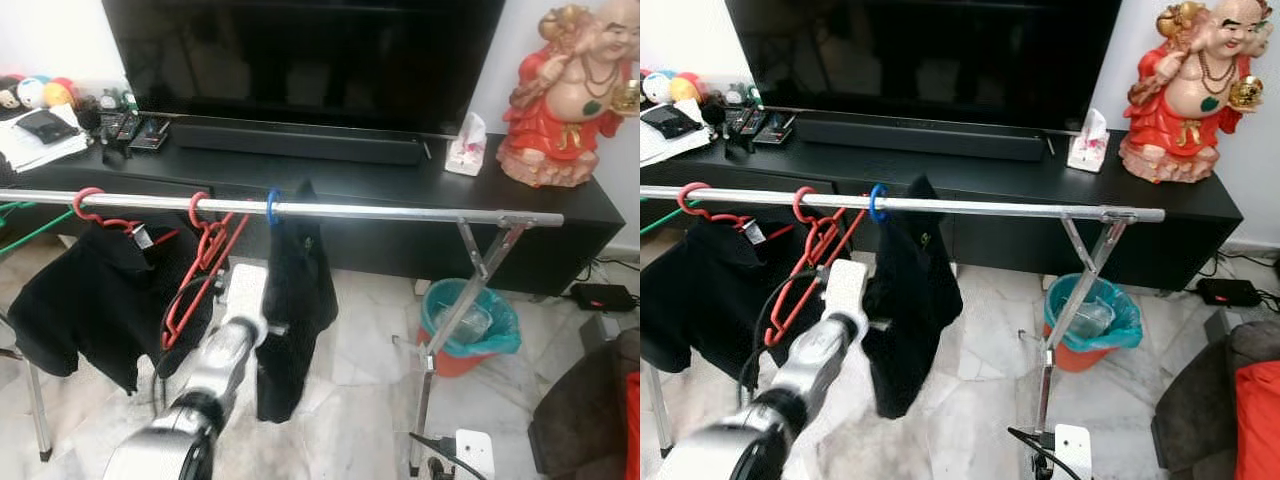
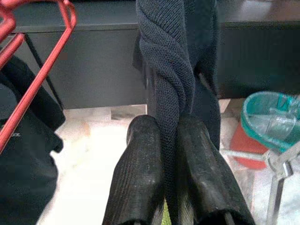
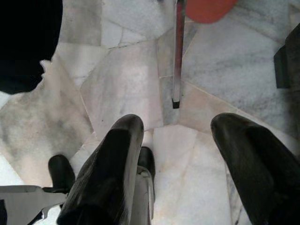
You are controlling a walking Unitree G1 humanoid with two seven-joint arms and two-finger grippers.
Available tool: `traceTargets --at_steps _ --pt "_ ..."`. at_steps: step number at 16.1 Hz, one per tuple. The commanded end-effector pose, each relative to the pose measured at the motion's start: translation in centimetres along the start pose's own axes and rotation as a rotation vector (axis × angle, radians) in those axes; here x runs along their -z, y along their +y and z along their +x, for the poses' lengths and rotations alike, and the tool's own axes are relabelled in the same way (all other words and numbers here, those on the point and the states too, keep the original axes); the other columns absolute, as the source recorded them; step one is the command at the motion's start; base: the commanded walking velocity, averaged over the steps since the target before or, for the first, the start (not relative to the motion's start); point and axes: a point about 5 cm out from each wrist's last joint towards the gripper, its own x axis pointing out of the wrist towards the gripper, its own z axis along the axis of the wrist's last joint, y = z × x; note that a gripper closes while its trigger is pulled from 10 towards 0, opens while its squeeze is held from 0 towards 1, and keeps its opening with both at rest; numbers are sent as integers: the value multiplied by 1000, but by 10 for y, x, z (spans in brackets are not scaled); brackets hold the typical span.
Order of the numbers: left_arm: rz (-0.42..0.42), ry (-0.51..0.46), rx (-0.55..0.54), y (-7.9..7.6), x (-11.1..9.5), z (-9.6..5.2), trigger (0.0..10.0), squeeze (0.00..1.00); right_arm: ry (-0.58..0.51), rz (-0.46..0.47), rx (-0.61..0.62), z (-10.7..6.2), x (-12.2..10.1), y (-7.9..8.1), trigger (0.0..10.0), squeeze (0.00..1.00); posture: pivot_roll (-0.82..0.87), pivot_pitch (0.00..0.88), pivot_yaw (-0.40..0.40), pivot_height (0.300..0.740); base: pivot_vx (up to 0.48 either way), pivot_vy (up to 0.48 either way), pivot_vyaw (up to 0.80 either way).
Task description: Hang hanger
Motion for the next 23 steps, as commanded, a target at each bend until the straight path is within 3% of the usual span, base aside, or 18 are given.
traceTargets --at_steps 1,4,9,11,12,14,15,16,19,23 --pt "45 -47 20 1 -4 -2 10000 0 10 6 11 -1 3 -2 10000 0 -179 0 2 740 0 0 0" --pt "79 -13 16 8 18 -18 10000 0 10 6 13 -1 4 -1 10000 0 -180 0 14 740 0 0 0" --pt "132 137 51 -1 62 -45 10000 0 9 7 15 -1 5 0 10000 0 -182 0 24 740 0 0 0" --pt "46 194 -22 5 73 -51 10000 0 10 7 14 -1 5 0 10000 0 -181 0 26 740 0 0 0" --pt "126 206 -15 11 74 -52 10000 0 10 11 15 -1 5 1 10000 0 -199 0 34 740 0 0 0" --pt "86 241 -83 25 76 -54 10000 0 7 21 24 -1 5 0 10000 0 -175 0 28 740 0 0 0" --pt "103 284 -101 31 80 -57 10000 0 8 17 27 -1 4 -1 10000 0 -170 0 26 740 0 0 0" --pt "63 394 -173 38 99 -72 10000 0 10 15 24 -1 4 0 10000 0 -174 0 29 740 0 0 0" --pt "25 501 -259 40 124 -95 10000 0 6 21 25 -1 4 0 10000 0 -185 0 34 740 0 0 0" --pt "-9 516 -307 40 133 -107 10000 0 7 19 23 -1 3 0 10000 0 -173 0 30 740 0 0 0"
